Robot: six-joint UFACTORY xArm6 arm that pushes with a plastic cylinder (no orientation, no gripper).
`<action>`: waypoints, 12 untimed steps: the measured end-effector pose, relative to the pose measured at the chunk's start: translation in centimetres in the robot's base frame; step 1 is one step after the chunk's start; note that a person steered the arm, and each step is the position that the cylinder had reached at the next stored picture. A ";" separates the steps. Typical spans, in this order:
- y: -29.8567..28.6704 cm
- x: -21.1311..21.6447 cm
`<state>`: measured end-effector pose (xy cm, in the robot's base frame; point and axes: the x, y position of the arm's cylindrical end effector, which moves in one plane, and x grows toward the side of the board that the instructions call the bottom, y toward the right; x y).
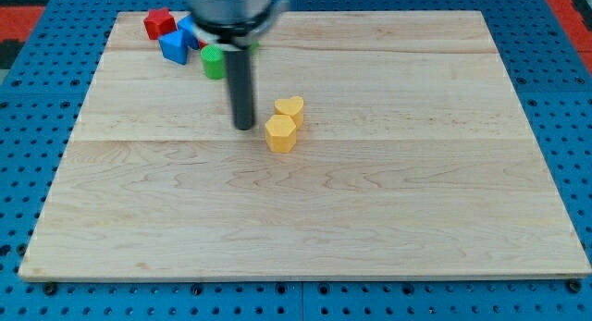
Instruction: Push the green star along with green circle down a bit
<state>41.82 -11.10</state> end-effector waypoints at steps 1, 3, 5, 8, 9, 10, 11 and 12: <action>-4.0 -1.7; -3.8 -4.9; 8.9 -10.2; 4.6 -19.4; 4.5 -16.4; 4.5 -14.8; 5.8 -17.9; 1.8 -15.9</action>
<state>25.95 -9.30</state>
